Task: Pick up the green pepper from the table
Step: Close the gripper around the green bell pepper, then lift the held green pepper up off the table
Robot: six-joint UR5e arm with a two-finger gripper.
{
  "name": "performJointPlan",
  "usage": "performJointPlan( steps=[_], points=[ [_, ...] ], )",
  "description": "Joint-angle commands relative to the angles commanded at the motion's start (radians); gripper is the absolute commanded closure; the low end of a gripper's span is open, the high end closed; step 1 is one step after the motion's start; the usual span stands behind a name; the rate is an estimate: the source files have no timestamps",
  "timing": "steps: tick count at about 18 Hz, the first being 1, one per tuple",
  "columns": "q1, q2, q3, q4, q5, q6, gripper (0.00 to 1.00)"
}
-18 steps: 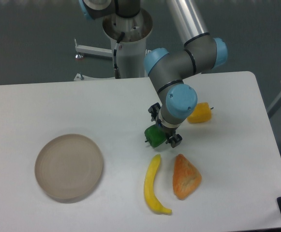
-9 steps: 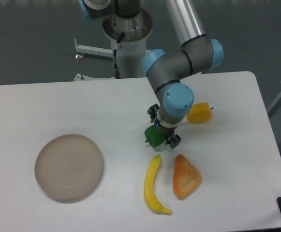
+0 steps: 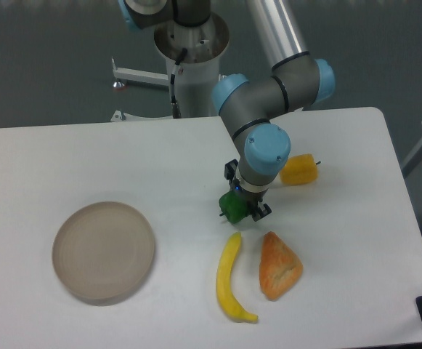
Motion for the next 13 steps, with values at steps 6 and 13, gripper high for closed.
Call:
performJointPlan(
  steps=[6, 13],
  points=[
    [0.020, -0.008, 0.150, -0.025, -0.067, 0.012, 0.47],
    [0.031, -0.089, 0.345, -0.048, -0.081, 0.011, 0.47]
  ],
)
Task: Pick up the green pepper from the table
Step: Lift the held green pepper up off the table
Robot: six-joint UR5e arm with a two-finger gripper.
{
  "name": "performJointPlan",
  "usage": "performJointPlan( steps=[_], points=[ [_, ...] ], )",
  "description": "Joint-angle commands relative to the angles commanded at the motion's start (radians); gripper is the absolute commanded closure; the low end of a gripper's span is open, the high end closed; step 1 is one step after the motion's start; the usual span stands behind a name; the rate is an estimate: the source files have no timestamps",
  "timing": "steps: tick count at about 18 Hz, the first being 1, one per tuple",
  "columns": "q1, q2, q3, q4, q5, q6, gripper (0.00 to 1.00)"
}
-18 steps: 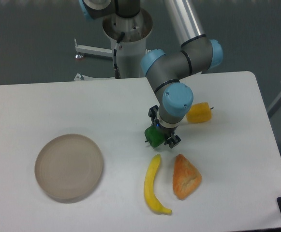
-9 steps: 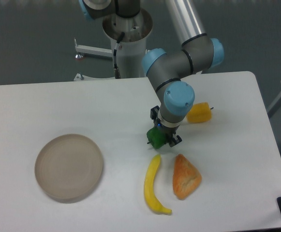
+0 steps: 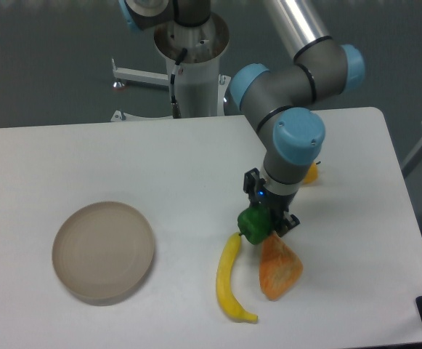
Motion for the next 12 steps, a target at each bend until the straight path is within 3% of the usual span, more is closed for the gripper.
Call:
performJointPlan(
  steps=[12],
  points=[
    [0.000, -0.012, 0.025, 0.005, 0.002, -0.012, 0.47]
  ],
)
